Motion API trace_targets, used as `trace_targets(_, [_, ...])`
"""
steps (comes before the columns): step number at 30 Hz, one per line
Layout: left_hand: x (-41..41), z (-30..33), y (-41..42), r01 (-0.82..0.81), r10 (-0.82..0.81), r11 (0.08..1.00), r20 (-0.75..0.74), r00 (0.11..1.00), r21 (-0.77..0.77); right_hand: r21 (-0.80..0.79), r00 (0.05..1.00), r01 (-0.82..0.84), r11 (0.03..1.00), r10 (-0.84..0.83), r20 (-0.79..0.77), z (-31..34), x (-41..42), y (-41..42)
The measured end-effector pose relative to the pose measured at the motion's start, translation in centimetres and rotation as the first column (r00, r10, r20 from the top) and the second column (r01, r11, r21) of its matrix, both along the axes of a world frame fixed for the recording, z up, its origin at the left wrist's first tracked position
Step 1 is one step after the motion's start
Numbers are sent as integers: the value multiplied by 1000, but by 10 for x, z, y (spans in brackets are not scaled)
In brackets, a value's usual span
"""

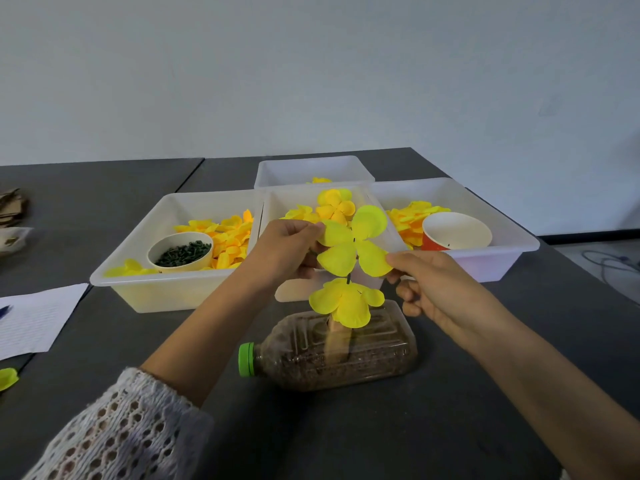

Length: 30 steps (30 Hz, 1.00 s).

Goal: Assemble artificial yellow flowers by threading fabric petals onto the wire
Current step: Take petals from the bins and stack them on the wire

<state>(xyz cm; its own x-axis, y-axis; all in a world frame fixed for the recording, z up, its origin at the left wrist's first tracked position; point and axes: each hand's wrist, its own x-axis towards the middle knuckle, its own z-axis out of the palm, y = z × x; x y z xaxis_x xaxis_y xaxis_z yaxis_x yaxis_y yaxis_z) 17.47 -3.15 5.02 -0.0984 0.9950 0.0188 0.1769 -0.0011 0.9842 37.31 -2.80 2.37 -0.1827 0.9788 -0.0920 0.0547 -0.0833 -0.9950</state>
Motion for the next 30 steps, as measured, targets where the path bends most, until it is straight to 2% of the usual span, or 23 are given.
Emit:
trace_targets(5, [-1, -3, 2, 12, -11, 999, 24, 1000, -43, -14, 1000, -11, 1000, 11, -9, -4, 1, -2])
trace_targets(9, [-4, -9, 4, 7, -9, 995, -23, 1000, -98, -14, 999, -17, 1000, 17, 32, -9, 1, -4])
trace_targets(10, [-6, -12, 4, 1, -8, 994, -65, 998, -107, -13, 998, -22, 1000, 23, 58, -11, 1, -5])
trace_targets(12, [-9, -18, 3, -13, -8, 996, -239, 971, -85, -14, 992, -33, 999, 34, 118, -14, 1, -6])
trace_targets(15, [-13, -25, -1, 6, 6, 1000, -491, 871, 22, -9, 974, -52, 999, 52, 221, -18, 2, -8])
trace_targets(18, [-12, -31, -5, 15, 39, 997, -642, 766, 78, 41, 942, -62, 997, 45, 331, -21, 1, -10])
trace_targets(24, [-12, -44, -4, 32, 23, 997, -695, 719, 66, 153, 873, -92, 984, 6, 488, -29, 0, -16])
trace_targets(30, [-14, -49, -3, 66, -9, 996, -685, 728, 57, 168, 841, -120, 978, 11, 541, -30, -1, -17])
